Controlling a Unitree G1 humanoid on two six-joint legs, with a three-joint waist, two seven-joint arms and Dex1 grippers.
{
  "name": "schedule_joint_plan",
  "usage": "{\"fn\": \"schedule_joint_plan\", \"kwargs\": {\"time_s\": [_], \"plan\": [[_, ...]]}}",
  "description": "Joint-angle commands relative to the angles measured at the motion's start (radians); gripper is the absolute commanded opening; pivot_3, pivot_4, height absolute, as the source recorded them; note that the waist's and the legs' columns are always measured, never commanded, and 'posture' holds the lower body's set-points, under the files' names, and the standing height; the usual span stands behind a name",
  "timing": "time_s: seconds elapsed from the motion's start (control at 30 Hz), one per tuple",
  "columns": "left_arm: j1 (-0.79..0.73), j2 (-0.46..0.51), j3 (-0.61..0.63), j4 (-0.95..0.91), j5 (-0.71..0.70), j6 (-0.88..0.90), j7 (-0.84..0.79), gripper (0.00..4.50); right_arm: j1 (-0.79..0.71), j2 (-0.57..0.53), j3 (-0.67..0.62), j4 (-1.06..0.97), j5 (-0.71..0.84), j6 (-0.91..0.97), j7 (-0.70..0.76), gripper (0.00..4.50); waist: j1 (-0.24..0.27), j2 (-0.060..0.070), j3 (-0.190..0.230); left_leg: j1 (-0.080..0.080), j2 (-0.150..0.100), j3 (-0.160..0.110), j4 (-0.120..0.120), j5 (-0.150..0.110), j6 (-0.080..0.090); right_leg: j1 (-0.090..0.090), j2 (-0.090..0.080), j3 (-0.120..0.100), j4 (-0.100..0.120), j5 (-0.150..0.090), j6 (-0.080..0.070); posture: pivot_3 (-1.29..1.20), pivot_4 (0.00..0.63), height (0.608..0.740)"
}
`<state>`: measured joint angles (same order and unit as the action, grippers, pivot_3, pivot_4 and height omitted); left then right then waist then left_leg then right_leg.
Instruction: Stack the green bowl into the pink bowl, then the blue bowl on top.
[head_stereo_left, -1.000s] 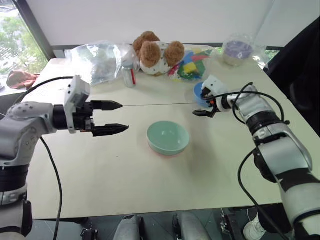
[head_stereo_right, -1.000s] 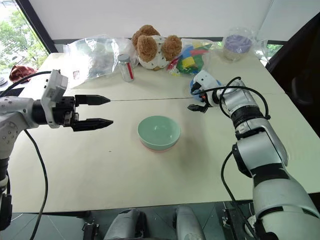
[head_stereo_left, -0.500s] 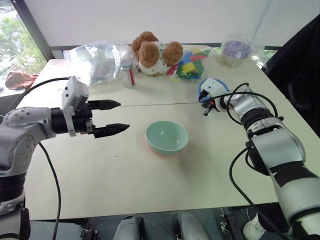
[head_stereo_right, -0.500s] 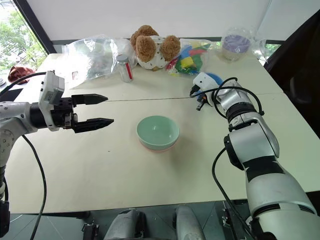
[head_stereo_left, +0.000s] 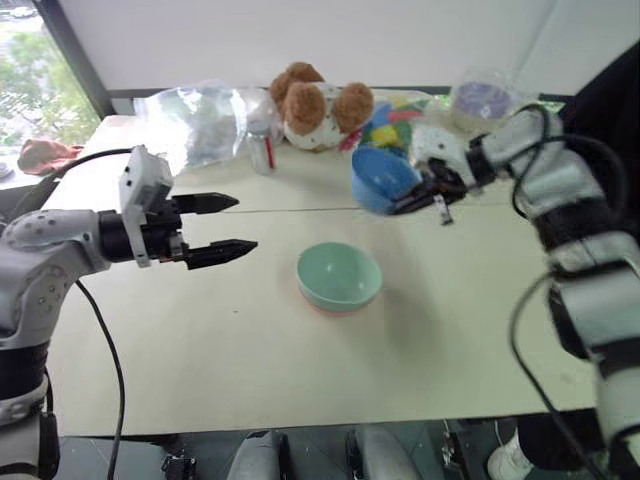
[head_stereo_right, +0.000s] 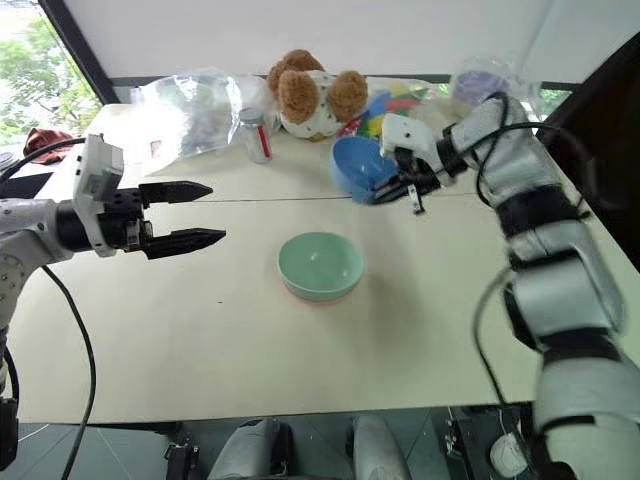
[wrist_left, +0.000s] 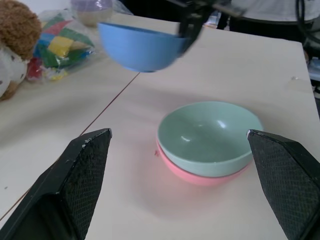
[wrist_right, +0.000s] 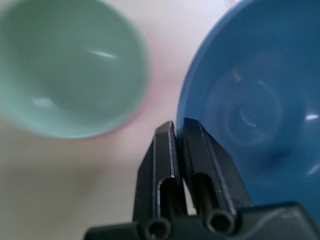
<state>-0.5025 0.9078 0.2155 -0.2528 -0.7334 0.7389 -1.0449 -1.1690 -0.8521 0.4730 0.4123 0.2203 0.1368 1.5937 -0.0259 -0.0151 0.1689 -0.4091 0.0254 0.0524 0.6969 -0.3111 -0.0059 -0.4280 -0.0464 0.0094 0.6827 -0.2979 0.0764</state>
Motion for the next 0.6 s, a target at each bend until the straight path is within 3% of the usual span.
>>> {"fn": "schedule_joint_plan", "kwargs": {"time_s": [0.03,0.2,0.6], "plan": [[-0.018,0.015,0.013,0.008,-0.004,-0.007,-0.011,4.5,0.056,-0.134,0.074,-0.376,0.217,0.134,0.021,0.03,0.006,0.0,0.0,0.0,0.0,0.0,0.0,0.0,0.0,0.0,0.0,0.0,-0.001,0.0,0.0,0.0,0.15,0.74],[-0.018,0.008,0.004,0.016,0.005,-0.016,-0.008,4.5,0.096,-0.128,0.099,-0.486,0.201,0.142,0.021,0.03,0.003,0.0,0.0,0.002,0.0,0.002,0.001,0.0,0.0,0.001,0.0,0.0,-0.001,0.0,-0.001,0.0,0.15,0.74],[0.054,0.013,0.039,-0.082,-0.053,0.036,0.026,4.5,0.089,0.012,0.143,-0.363,0.056,0.02,0.021,0.03,0.01,0.0,0.0,0.001,0.0,0.002,0.002,0.0,0.0,0.0,0.0,0.0,-0.001,0.0,-0.001,0.0,0.15,0.74]]}}
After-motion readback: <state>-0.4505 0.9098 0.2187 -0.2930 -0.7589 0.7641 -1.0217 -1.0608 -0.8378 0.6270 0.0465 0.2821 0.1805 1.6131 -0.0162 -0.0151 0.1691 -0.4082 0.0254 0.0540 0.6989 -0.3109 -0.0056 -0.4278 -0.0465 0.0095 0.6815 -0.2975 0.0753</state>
